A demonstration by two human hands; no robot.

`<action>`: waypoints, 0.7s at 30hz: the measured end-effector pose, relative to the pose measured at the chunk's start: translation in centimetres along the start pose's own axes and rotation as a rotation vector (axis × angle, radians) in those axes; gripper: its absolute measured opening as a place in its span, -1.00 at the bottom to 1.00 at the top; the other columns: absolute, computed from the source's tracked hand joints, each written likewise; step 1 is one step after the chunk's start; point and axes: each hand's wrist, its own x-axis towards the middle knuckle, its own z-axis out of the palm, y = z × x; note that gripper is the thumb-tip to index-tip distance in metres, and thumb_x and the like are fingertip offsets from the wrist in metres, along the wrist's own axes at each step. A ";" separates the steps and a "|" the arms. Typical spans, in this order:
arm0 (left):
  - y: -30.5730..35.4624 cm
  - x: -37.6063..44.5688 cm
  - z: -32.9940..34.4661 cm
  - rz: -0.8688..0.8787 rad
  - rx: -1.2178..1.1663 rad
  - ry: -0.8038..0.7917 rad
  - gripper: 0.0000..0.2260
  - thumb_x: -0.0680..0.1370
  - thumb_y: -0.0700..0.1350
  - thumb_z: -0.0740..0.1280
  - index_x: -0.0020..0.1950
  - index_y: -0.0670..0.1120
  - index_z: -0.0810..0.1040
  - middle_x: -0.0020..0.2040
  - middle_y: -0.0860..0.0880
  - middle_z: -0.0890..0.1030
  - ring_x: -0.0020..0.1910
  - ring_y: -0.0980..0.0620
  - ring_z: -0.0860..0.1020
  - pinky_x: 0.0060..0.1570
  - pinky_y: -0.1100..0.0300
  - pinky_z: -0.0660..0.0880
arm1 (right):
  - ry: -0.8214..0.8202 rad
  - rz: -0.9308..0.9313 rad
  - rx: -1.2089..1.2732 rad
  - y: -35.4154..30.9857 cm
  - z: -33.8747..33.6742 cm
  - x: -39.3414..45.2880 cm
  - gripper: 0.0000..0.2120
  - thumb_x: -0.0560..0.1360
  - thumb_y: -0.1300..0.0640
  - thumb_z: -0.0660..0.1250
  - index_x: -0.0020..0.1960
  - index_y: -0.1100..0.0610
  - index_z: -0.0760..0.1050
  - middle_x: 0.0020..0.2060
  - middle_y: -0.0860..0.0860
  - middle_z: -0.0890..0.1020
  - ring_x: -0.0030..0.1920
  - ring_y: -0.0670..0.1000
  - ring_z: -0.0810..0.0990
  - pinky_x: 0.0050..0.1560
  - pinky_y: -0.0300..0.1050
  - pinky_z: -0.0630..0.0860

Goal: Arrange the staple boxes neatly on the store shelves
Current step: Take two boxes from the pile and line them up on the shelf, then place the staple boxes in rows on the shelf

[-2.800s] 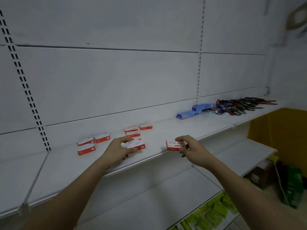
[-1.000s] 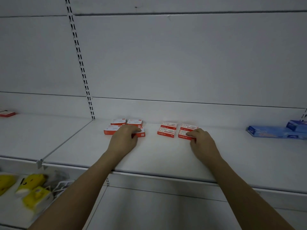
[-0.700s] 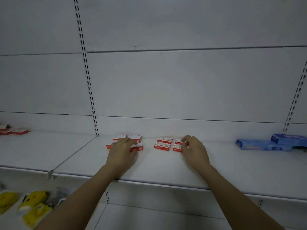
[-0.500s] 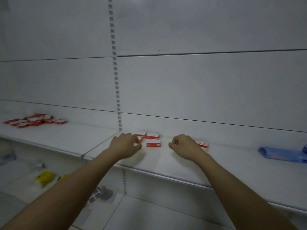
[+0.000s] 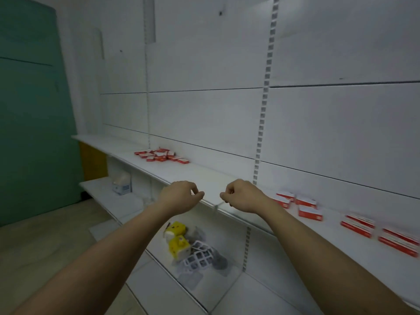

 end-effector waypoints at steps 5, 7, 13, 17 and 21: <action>-10.1 1.6 -1.5 -0.081 -0.075 -0.034 -0.63 0.54 0.23 0.17 0.10 0.01 0.58 0.01 0.03 0.64 -0.05 0.04 0.57 0.03 0.05 0.55 | -0.031 -0.035 0.004 -6.2 5.1 5.8 -0.73 0.50 -0.02 0.26 -0.15 0.18 0.55 -0.29 0.02 0.60 -0.22 0.10 0.59 -0.19 -0.07 0.50; -14.6 2.3 -2.1 -0.108 -0.125 -0.053 -0.62 0.54 0.24 0.19 0.10 0.00 0.59 0.00 0.02 0.65 -0.05 0.03 0.59 0.05 0.01 0.55 | -0.048 -0.048 -0.009 -9.0 7.7 8.6 -0.75 0.50 -0.01 0.26 -0.15 0.17 0.55 -0.27 0.02 0.60 -0.17 0.09 0.60 -0.20 -0.09 0.47; -26.3 4.2 -4.9 -0.141 -0.182 -0.050 -0.64 0.57 0.19 0.20 0.17 -0.01 0.57 0.13 -0.05 0.62 0.05 0.00 0.56 0.02 0.13 0.48 | -0.089 -0.069 -0.032 -17.4 13.6 16.0 -0.81 0.49 0.00 0.28 -0.20 0.10 0.51 -0.19 0.04 0.61 -0.10 0.09 0.60 -0.05 -0.02 0.53; -32.5 6.5 -6.6 -0.169 -0.171 -0.047 -0.64 0.56 0.19 0.21 0.17 -0.01 0.55 0.15 -0.06 0.61 0.08 -0.01 0.56 0.09 0.08 0.50 | -0.089 -0.078 -0.032 -22.1 16.0 20.8 -0.82 0.48 -0.01 0.29 -0.16 0.09 0.54 -0.15 0.04 0.63 -0.10 0.06 0.60 -0.03 -0.01 0.55; -37.5 9.6 -7.4 -0.172 -0.158 -0.025 -0.64 0.56 0.19 0.20 0.18 -0.02 0.55 0.14 -0.06 0.61 0.08 0.00 0.56 0.07 0.11 0.50 | -0.089 -0.086 -0.045 -24.8 18.4 25.3 -0.81 0.48 -0.02 0.28 -0.15 0.10 0.55 -0.19 0.03 0.62 -0.12 0.07 0.60 -0.05 0.01 0.55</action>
